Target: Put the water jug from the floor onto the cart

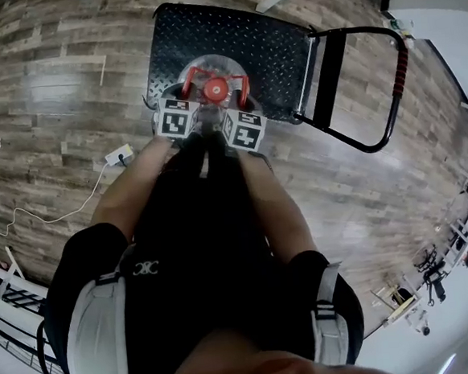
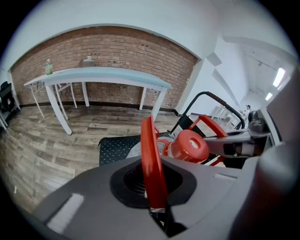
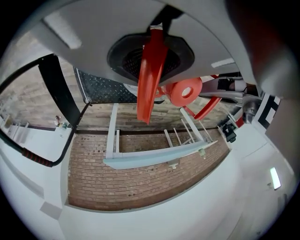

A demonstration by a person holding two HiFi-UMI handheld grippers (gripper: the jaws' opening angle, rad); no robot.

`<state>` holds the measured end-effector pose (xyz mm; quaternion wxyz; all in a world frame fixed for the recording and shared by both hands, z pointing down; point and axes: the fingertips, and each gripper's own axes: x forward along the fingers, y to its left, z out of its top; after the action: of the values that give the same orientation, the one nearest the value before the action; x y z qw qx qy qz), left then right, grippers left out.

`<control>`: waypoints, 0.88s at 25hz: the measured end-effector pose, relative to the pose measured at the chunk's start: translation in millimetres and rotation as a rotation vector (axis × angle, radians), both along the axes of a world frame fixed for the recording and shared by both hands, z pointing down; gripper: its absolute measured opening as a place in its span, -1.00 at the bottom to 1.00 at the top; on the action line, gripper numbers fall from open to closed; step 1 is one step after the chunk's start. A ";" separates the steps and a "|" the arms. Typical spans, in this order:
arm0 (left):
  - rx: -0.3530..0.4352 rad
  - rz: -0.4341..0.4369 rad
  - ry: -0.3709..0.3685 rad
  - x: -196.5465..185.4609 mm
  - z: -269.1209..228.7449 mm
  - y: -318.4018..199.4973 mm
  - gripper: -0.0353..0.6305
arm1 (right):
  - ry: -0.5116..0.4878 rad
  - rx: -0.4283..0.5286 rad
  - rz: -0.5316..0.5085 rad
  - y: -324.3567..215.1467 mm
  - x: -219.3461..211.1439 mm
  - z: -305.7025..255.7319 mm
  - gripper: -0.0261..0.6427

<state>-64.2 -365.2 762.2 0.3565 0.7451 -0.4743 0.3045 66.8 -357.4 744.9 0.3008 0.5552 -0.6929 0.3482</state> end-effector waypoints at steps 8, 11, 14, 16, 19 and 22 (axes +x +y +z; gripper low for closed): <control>-0.009 -0.073 -0.027 -7.6 25.5 0.3 -0.87 | 0.081 0.011 -0.062 -10.3 -8.5 30.7 -0.88; -0.001 -0.096 -0.021 -5.0 32.9 1.2 -0.88 | 0.083 0.016 -0.071 -12.3 -5.3 36.6 -0.88; 0.008 -0.099 -0.024 -2.2 35.5 -0.6 -0.88 | 0.085 0.007 -0.082 -12.2 -1.3 44.4 -0.88; 0.006 -0.103 -0.032 -2.0 38.9 1.4 -0.87 | 0.085 -0.004 -0.085 -9.8 0.8 49.6 -0.88; -0.008 -0.121 -0.032 -5.3 48.4 7.4 -0.88 | 0.075 -0.013 -0.075 -6.8 3.5 54.6 -0.88; -0.032 -0.119 -0.045 -5.9 55.0 9.3 -0.87 | 0.066 -0.029 -0.065 -7.3 9.0 58.7 -0.88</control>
<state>-70.0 -355.9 817.2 0.3751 0.7026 -0.5209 0.3071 75.8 -364.7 803.6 0.3427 0.5390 -0.6952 0.3297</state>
